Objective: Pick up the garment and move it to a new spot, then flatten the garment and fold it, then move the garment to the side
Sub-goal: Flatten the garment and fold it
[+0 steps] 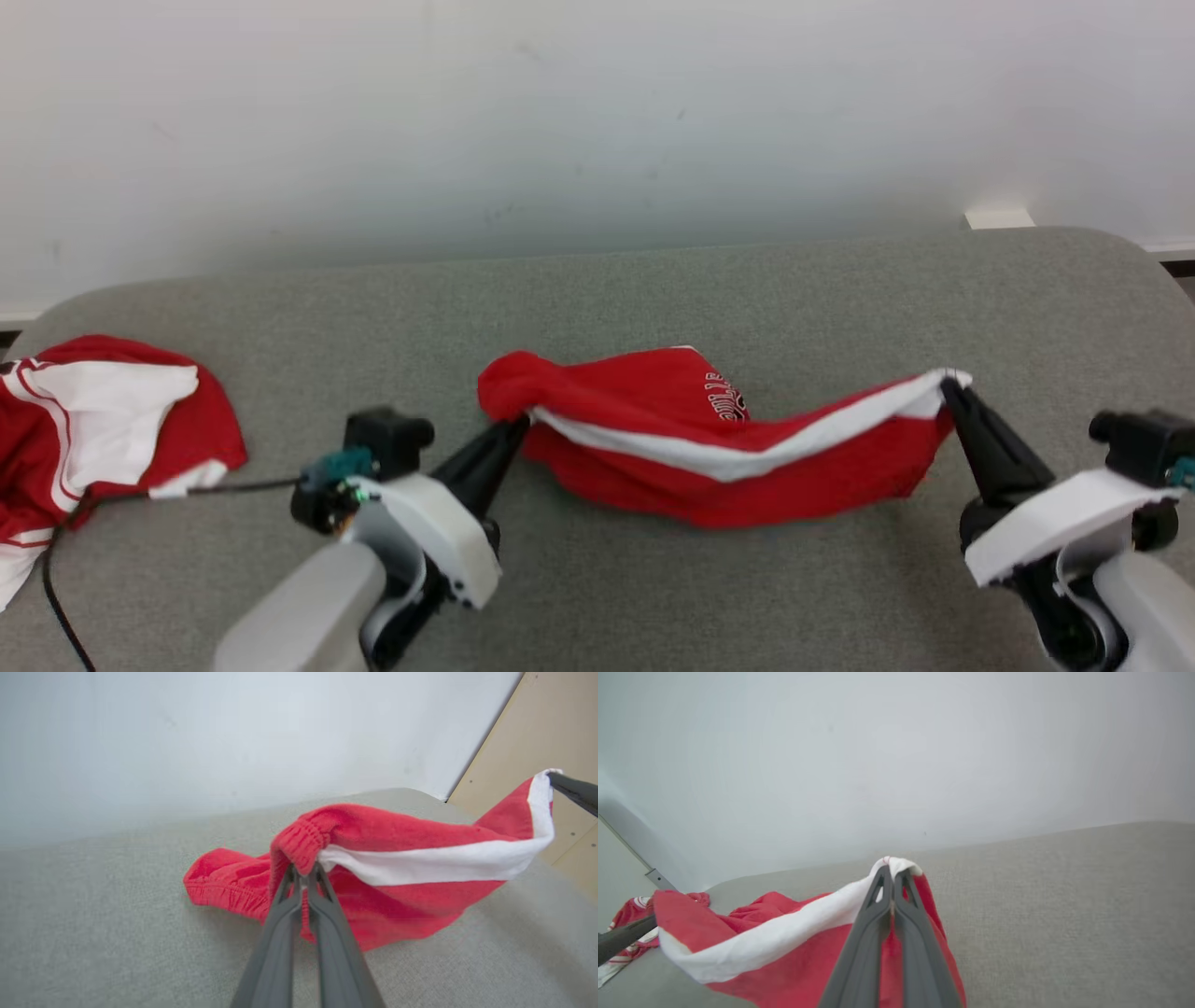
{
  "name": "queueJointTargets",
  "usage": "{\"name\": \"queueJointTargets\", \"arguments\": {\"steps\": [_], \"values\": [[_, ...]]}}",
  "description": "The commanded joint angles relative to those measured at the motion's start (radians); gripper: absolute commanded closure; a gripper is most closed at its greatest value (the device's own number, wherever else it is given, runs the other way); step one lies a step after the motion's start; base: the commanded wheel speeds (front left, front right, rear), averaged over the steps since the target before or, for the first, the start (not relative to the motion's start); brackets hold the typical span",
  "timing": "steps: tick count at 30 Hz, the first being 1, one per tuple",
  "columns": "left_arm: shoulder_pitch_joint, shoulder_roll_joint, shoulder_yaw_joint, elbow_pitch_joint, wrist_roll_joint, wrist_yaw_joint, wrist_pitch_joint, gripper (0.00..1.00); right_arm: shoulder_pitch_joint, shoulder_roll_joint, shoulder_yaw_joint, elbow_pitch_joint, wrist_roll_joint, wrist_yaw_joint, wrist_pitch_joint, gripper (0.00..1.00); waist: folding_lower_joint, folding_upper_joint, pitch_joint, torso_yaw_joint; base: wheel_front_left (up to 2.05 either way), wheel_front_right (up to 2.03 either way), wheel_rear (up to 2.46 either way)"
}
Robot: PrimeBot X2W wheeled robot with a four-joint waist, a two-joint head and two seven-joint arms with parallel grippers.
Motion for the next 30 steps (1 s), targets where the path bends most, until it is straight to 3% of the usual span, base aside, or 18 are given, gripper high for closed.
{"name": "queueJointTargets", "arguments": {"steps": [1, 5, 14, 22, 30], "values": [[-0.075, 0.028, 0.006, -0.024, -0.033, 0.002, 0.039, 1.0, -0.076, 0.002, 0.0, -0.021, 0.029, -0.002, -0.01, 1.0, 0.0, -0.0001, 0.033, 0.007, 0.0, 0.0, 0.0], [-0.201, 0.068, 0.001, -0.047, -0.073, 0.002, 0.11, 1.0, -0.192, 0.005, -0.011, -0.012, 0.056, -0.002, -0.022, 1.0, 0.0, -0.0001, 0.089, 0.014, 0.0, 0.0, 0.0], [-0.632, 0.129, 0.011, 0.019, -0.17, 0.002, 0.238, 1.0, -0.634, 0.072, -0.028, 0.101, 0.101, -0.002, -0.075, 1.0, 0.0, -0.0001, 0.301, 0.019, 0.0, 0.0, 0.0], [-0.954, 0.101, 0.03, 0.187, -0.195, 0.002, 0.185, 1.0, -0.982, 0.104, -0.054, 0.246, 0.097, -0.002, -0.114, 1.0, 0.0, -0.0001, 0.4, 0.028, 0.0, 0.0, 0.0], [-1.136, 0.062, 0.027, 0.309, -0.246, 0.002, 0.161, 1.0, -1.221, 0.087, -0.052, 0.353, 0.071, -0.002, -0.122, 1.0, 0.0, -0.0001, 0.422, 0.036, 0.0, 0.0, 0.0]]}}
